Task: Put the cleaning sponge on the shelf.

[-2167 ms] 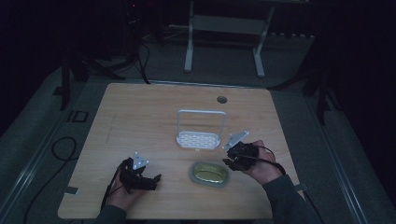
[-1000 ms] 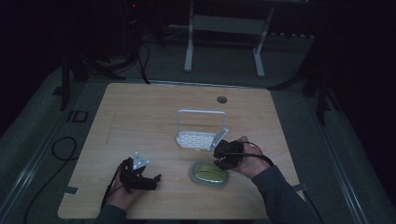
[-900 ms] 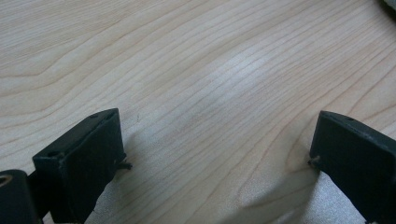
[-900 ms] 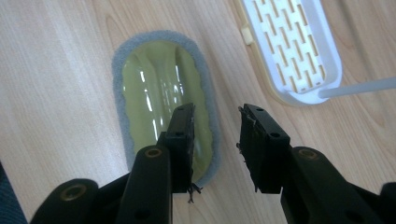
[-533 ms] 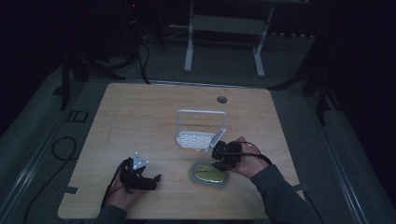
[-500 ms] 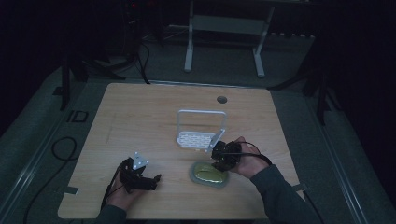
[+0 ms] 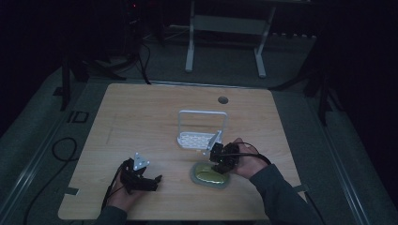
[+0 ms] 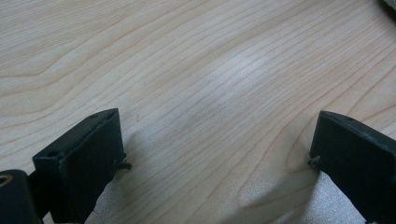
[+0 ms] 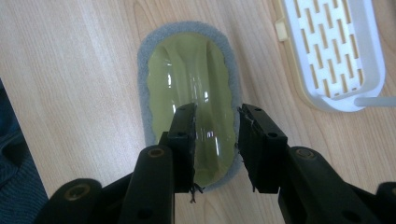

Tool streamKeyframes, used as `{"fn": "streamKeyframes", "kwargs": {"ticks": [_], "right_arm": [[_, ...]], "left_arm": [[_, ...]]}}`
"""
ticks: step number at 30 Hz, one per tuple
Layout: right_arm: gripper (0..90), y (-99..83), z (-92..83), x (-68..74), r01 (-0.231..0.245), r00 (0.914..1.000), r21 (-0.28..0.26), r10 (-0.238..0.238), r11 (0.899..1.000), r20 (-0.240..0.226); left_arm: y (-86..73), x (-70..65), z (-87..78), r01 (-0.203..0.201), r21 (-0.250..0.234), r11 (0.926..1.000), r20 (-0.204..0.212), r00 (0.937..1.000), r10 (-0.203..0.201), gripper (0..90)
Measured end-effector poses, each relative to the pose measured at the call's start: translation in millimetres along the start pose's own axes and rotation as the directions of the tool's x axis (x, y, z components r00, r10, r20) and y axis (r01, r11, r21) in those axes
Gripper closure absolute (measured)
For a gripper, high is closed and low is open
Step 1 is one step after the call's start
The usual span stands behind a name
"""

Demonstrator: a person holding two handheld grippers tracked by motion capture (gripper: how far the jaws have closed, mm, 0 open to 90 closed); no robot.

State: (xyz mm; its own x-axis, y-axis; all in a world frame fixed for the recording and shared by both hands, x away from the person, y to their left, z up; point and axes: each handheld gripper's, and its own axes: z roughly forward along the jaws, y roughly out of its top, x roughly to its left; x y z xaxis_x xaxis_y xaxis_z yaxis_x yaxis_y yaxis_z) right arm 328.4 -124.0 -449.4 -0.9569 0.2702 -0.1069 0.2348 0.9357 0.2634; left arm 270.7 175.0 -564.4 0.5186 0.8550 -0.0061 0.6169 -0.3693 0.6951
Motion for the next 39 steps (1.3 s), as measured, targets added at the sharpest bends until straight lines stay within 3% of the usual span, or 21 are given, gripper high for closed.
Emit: {"fn": "streamKeyframes", "kwargs": {"ticks": [21, 39], "right_arm": [[65.2, 10.3, 4.9, 3.0, 0.028, 0.9993, 0.057, -0.026, 0.998, -0.027], [65.3, 17.3, 11.3, 3.8, 0.067, 0.9972, 0.124, -0.062, 0.990, -0.041]], "left_arm": [[0.0, 0.0, 0.0, 0.000, 0.000, 1.0000, 0.000, 1.0000, 0.000, 2.9], [0.0, 0.1, 0.0, -0.001, 0.000, 1.0000, 0.000, 1.0000, 0.001, 2.9]]}}
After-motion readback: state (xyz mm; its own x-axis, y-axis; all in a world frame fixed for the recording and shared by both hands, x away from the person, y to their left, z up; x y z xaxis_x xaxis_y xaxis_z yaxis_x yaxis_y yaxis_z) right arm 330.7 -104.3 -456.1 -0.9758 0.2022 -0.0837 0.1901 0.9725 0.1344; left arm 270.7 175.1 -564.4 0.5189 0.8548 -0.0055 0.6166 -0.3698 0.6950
